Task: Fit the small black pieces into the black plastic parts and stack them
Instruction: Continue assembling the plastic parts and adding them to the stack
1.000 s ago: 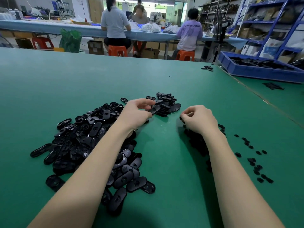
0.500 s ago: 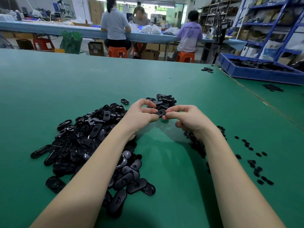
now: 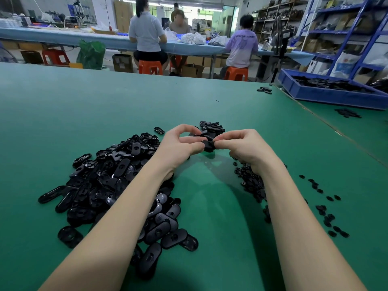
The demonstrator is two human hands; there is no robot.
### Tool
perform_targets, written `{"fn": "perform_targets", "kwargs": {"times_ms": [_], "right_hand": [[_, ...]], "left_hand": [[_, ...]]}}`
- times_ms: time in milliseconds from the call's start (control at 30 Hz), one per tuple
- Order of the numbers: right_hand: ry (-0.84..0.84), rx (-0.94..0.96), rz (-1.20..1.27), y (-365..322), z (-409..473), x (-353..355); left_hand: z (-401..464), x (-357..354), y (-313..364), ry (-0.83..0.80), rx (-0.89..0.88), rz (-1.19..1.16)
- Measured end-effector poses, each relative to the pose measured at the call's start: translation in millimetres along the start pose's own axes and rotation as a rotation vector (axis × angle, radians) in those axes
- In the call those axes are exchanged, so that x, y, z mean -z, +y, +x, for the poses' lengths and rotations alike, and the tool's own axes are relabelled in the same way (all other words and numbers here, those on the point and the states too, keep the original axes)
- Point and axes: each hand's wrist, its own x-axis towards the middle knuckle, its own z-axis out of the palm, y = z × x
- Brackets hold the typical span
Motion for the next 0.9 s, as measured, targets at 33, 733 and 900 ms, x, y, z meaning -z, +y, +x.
{"fn": "perform_targets", "kwargs": {"times_ms": [33, 733, 900], "right_hand": [[-0.005, 0.002, -0.003, -1.0, -0.3, -1.0], [-0.001, 0.029, -0.102, -2.6, -2.4, -2.3], [0.007, 0.035, -0.076, -1.4, -3.4, -1.2]], "left_hand": [[-0.2, 0.0, 0.3, -0.007, -0.008, 0.003], [-0.9, 1.0, 5.1, -0.071, -0.084, 0.14], [-1.9, 3.1, 5.4, -0.064, -0.042, 0.076]]}}
